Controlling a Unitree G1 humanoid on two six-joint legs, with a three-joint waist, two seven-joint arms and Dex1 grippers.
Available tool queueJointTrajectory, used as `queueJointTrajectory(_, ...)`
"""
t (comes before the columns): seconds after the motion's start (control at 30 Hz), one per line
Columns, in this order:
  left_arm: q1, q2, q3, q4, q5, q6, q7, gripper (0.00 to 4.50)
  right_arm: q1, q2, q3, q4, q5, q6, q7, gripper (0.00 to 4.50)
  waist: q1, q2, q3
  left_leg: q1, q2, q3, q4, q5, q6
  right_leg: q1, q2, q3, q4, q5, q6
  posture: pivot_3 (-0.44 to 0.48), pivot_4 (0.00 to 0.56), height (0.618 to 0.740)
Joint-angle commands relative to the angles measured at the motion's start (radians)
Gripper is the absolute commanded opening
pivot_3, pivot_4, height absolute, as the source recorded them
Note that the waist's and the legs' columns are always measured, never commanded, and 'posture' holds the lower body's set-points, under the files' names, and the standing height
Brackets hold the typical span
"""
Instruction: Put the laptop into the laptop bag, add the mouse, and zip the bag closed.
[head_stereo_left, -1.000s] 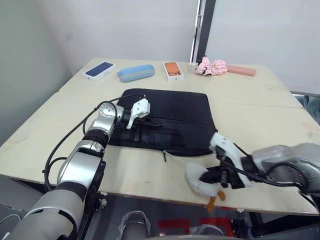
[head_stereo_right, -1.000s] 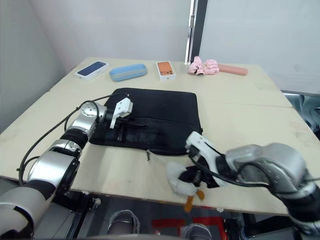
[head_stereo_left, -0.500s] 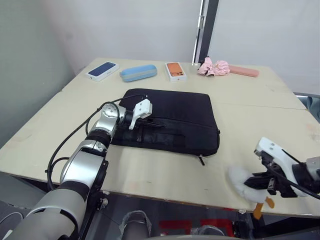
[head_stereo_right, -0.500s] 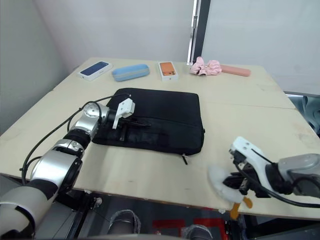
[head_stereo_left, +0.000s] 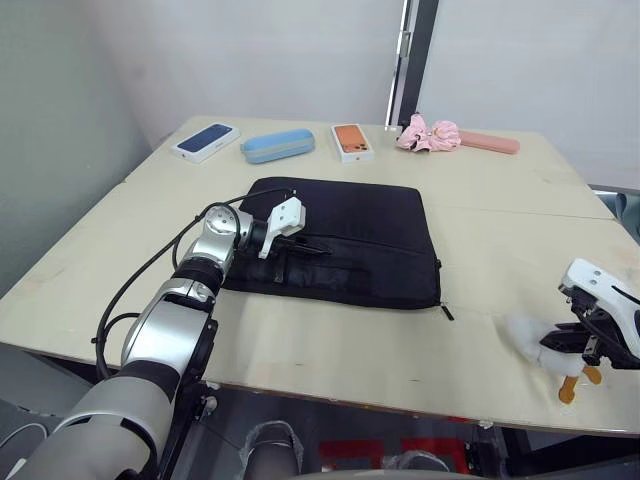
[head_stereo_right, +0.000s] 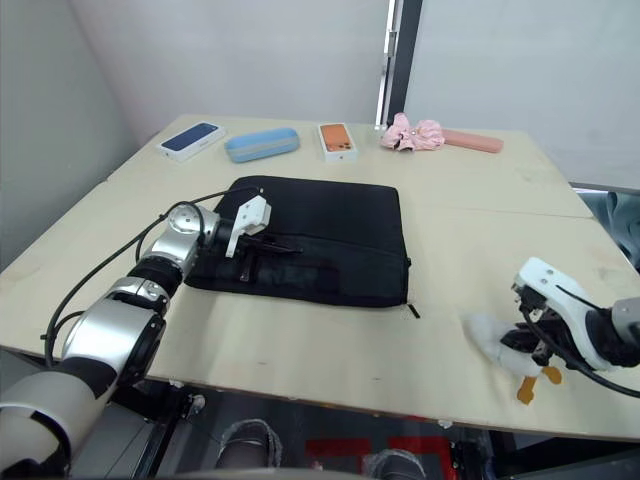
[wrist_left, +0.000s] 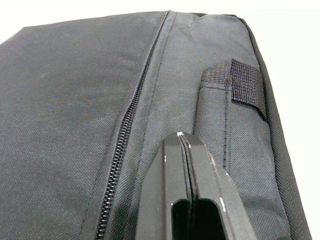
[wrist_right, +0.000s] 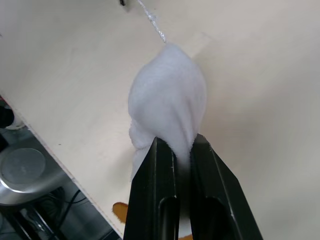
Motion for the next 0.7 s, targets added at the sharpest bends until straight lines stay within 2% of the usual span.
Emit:
queueJointTrajectory(0.03, 0.029, 0.015, -0.022, 0.03, 0.049, 0.0, 0.003, 0.0, -0.093, 0.011, 0.054, 0.047, -0.062, -0.021, -0.059, 0.05, -0.003, 0.0, 0.0, 0.0, 0.0, 0.0, 0.0, 0.0, 0.0, 0.0, 0.0, 0.0, 0.0, 0.0, 0.0, 0.0, 0.15, 0.74)
queueJointTrajectory(0.2, 0.035, 0.019, -0.023, 0.023, 0.049, -0.004, 0.001, 0.0, -0.283, 0.134, 0.138, 0.052, -0.088, -0.023, -0.178, 0.05, -0.008, 0.002, -0.001, 0.0, -0.001, 0.0, 0.0, 0.0, 0.001, 0.0, -0.001, 0.0, 0.0, 0.0, 0.0, 0.0, 0.15, 0.74)
queueJointTrajectory(0.43, 0.031, 0.017, -0.022, 0.03, 0.049, 0.002, 0.0, 0.0, -0.424, 0.256, 0.243, 0.014, -0.148, 0.004, -0.298, 0.05, -0.018, 0.003, -0.001, 0.0, -0.002, 0.001, -0.001, 0.0, 0.001, 0.0, -0.001, 0.0, 0.0, 0.0, 0.0, 0.0, 0.15, 0.74)
queueJointTrajectory(0.7, 0.036, 0.015, -0.024, 0.036, 0.047, 0.016, -0.027, 0.0, -0.618, 0.354, 0.379, 0.097, -0.273, 0.045, -0.423, 0.05, -0.019, 0.003, -0.002, 0.0, -0.002, 0.001, -0.001, 0.0, 0.001, 0.0, -0.001, 0.0, 0.0, 0.0, 0.0, 0.0, 0.15, 0.74)
